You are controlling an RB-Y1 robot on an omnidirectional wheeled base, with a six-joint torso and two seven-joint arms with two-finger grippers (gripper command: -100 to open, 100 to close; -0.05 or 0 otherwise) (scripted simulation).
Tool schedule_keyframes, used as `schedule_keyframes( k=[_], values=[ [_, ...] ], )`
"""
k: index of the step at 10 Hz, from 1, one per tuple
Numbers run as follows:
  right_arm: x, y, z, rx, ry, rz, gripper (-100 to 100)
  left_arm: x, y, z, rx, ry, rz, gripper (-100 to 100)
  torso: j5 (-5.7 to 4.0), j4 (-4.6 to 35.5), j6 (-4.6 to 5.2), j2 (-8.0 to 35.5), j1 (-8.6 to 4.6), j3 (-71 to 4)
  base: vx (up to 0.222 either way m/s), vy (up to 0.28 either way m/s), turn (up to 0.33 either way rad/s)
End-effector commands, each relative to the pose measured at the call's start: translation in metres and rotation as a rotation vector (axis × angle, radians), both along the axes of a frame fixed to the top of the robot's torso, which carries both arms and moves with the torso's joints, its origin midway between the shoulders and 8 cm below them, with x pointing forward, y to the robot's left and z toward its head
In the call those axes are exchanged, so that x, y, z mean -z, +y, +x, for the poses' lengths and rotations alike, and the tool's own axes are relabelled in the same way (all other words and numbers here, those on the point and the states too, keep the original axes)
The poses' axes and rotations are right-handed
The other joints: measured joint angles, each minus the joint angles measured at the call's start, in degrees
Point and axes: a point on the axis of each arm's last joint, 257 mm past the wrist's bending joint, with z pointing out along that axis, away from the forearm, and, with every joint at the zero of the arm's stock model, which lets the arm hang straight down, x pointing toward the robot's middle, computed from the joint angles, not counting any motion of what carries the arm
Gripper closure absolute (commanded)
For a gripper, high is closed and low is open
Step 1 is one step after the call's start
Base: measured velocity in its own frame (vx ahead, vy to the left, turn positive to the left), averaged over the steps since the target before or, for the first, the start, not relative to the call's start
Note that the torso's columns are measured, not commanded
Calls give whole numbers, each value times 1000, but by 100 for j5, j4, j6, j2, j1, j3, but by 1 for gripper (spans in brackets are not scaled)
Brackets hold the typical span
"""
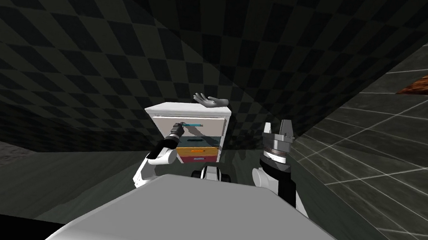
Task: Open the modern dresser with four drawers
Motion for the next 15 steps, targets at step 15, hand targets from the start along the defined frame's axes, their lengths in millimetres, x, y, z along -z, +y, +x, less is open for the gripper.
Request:
schedule_keyframes(
  k=[15],
  values=[
    [0,0,0,0,0,0,0,4,-62,116,89,-33,-35,100,11,-22,-2,0,11,-5,-68,6,73]
  ],
)
